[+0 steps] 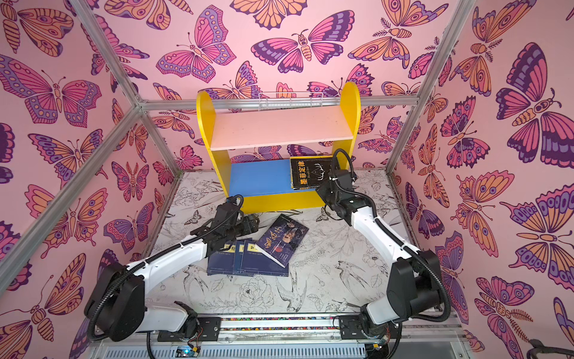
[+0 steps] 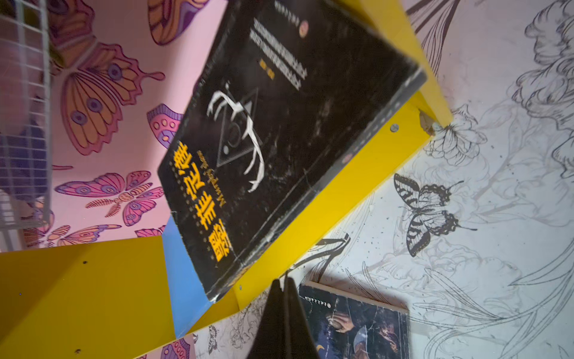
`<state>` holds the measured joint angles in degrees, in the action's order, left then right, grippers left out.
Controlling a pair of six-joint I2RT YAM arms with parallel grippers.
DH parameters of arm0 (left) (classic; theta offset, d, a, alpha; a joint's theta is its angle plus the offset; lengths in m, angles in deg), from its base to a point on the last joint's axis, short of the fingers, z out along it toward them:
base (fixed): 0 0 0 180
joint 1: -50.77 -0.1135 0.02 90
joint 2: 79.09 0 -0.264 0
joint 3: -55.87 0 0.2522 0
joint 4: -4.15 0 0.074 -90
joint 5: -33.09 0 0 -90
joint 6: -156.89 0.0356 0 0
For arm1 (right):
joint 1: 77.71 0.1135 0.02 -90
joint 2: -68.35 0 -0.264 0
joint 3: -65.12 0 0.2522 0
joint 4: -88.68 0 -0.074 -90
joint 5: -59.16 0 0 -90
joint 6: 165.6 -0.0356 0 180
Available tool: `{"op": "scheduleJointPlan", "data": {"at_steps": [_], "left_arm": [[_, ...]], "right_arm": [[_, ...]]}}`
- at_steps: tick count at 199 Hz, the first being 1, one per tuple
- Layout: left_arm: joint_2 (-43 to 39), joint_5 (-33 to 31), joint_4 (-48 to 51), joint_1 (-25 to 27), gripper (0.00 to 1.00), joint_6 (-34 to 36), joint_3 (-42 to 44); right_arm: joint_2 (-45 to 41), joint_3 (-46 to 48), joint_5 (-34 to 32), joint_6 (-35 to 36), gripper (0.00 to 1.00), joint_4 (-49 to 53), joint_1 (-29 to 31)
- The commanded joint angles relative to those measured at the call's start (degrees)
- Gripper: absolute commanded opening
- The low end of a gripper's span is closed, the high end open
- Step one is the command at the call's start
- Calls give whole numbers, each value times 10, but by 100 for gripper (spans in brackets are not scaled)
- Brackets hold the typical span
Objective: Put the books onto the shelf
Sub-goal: 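Lay the black book flat on the stack and open the right gripper, then press the black book flat on the shelf stack with the right gripper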
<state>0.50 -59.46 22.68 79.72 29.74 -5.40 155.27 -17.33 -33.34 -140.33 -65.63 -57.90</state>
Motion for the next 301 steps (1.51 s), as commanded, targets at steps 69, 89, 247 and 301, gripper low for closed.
{"op": "scheduleJointPlan", "data": {"at_steps": [69,89,247,301], "left_arm": [[-3,-8,14,3,83,-5,7],[-2,-8,14,2,83,-4,7],[3,-8,16,2,83,0,10],[10,-6,16,2,83,-1,7]], "right_arm": [[88,-65,-43,11,0,36,19],[99,-83,-50,26,0,40,19],[173,-181,-31,63,0,52,2],[187,-201,-1,61,0,53,2]]}}
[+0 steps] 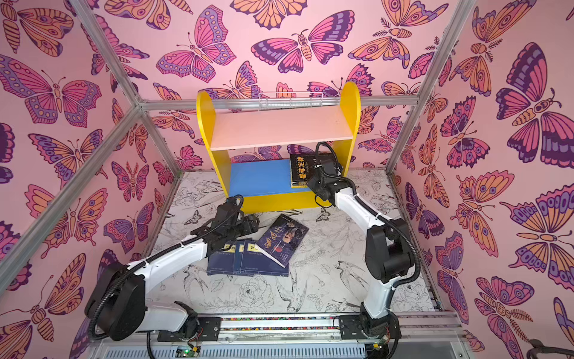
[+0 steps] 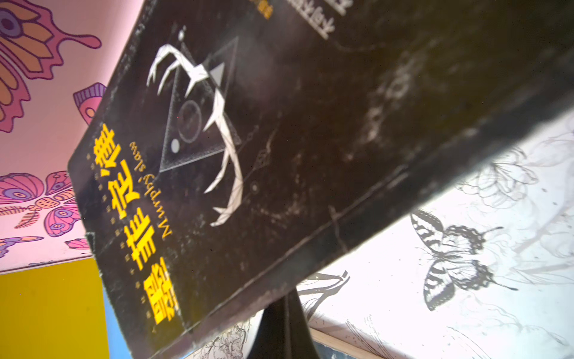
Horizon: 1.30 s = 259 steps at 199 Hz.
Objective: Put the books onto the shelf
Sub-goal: 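Press the black book flat on the shelf stack with the right gripper, then move the right gripper back to the purple paperback on the table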
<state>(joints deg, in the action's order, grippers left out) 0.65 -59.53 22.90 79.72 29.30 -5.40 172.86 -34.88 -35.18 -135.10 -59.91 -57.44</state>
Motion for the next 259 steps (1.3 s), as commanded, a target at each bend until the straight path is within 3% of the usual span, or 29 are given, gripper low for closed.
{"op": "scheduleJointPlan", "data": {"at_steps": [1,116,158,192,199,210,222,259], "left_arm": [[9,-6,14,2,83,3,7],[10,3,17,3,83,15,4],[16,11,17,3,83,21,0],[38,45,17,3,83,45,-17],[43,52,16,3,83,51,-21],[53,62,20,3,83,59,-29],[66,70,27,3,83,66,-39],[119,90,33,11,83,89,-68]], "right_arm": [[12,-26,18,9,0,-3,-3],[12,-37,9,32,0,2,-19],[4,-27,31,37,0,2,-21],[-49,26,91,76,0,4,-17],[-67,58,113,75,6,-7,-18],[-96,111,156,80,28,-30,-17],[-122,172,206,91,43,-44,-14],[-111,274,399,228,50,14,5]]}}
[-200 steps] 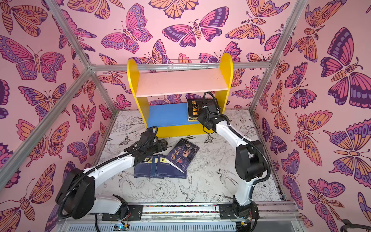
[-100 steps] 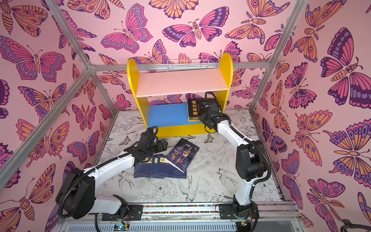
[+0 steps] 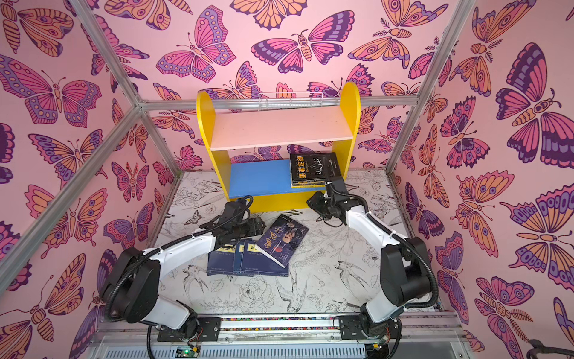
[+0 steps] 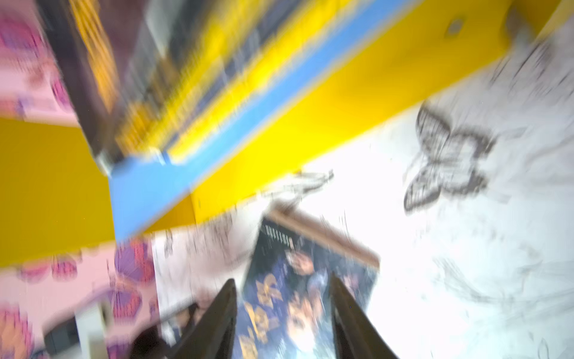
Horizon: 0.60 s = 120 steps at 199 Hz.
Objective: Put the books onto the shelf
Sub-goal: 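Move the right gripper back to the purple paperback on the table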
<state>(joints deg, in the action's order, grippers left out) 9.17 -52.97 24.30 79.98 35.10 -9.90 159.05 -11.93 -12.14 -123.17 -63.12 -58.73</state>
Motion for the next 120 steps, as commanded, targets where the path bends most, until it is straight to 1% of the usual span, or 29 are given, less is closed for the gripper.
{"op": "scheduleJointPlan", "data": {"at_steps": [1,12,26,44,63,82,95,113,120], "left_arm": [[36,24,20,8,83,32,-24],[53,26,21,12,83,40,-31],[73,29,24,15,83,49,-39],[93,37,33,19,81,64,-49],[109,44,42,24,78,78,-50],[122,58,44,25,70,81,-44],[130,75,45,26,66,81,-40],[142,97,45,27,58,86,-39],[147,106,45,27,56,88,-39]], "right_arm": [[31,46,172,111,50,48,18],[58,53,215,136,50,86,21],[89,60,256,159,51,98,22],[126,64,277,162,51,95,22],[152,76,296,161,51,59,29],[171,84,316,147,50,4,31],[178,75,316,144,48,-11,31],[177,67,323,118,46,-59,32],[175,65,331,104,45,-86,32]]}}
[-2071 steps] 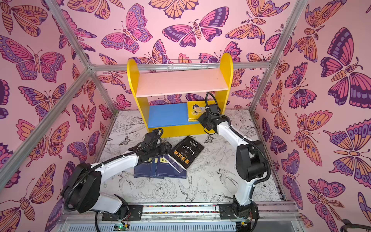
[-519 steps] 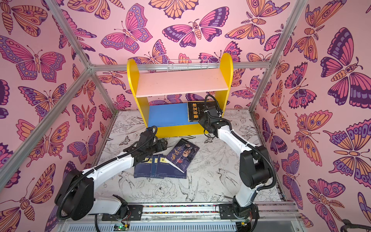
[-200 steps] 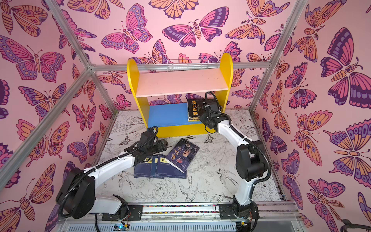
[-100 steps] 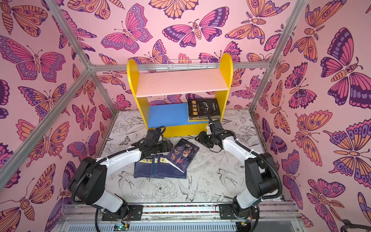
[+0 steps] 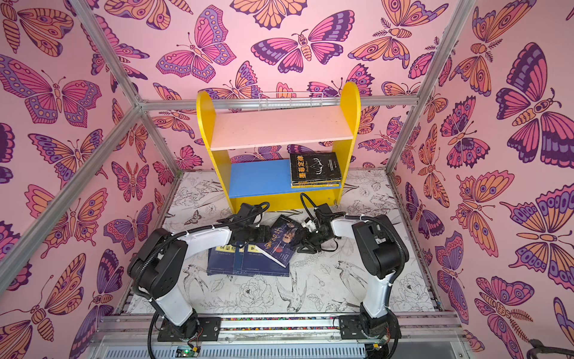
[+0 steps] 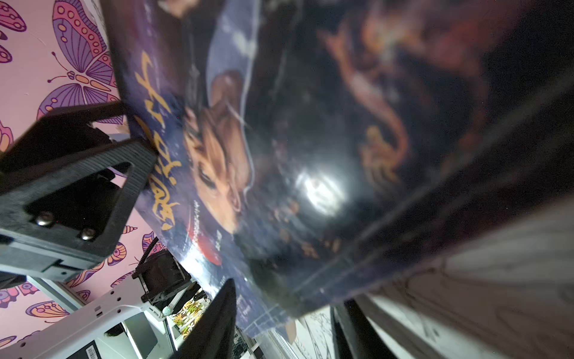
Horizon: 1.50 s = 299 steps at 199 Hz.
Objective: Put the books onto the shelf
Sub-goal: 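Move the right gripper back to the purple paperback on the table, then grasp the purple paperback with the right gripper and lift it toward the shelf, then lay the purple paperback flat on top of the black book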
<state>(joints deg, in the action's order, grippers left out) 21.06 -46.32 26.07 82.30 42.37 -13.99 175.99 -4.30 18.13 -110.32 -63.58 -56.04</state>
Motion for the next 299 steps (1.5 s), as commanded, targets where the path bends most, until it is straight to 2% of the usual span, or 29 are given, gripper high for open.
{"op": "scheduleJointPlan", "data": {"at_steps": [1,24,47,64,87,105,119,150,165,181,201,228,257,276,299], "left_arm": [[28,40,27,4,56,16,2],[32,50,29,4,52,22,3],[23,50,28,4,54,27,4],[14,51,27,4,57,28,4],[-7,48,17,-1,64,18,5],[-45,25,-7,-13,71,-22,22],[-89,-24,-32,-24,75,-68,49],[-192,-219,9,-30,78,-165,80],[-217,-255,25,-31,79,-164,78],[-226,-266,32,-31,80,-158,77],[-219,-262,39,-31,80,-157,76],[-212,-249,42,-31,80,-171,81],[-210,-244,42,-31,81,-165,82],[-215,-240,42,-30,81,-160,85],[-223,-240,43,-30,81,-159,91]], "right_arm": [[5,-12,29,-27,45,-85,5],[-14,-13,53,-67,34,-163,6],[-41,-13,60,-68,12,-181,9],[-57,-9,60,-57,0,-176,10],[-77,4,65,-51,0,-184,12],[-105,13,70,-39,0,-186,14],[-136,19,74,-32,0,-194,16],[-217,19,82,-44,0,-228,16],[-238,10,78,-79,0,-273,16],[-249,-5,66,-130,0,-336,15],[-246,-32,31,-183,0,-400,14],[-222,-76,-77,-223,0,-419,13],[-182,-81,-195,-289,0,-518,9],[-155,-93,-258,-312,0,-508,7],[-152,-95,-309,-304,0,-492,6]]}}
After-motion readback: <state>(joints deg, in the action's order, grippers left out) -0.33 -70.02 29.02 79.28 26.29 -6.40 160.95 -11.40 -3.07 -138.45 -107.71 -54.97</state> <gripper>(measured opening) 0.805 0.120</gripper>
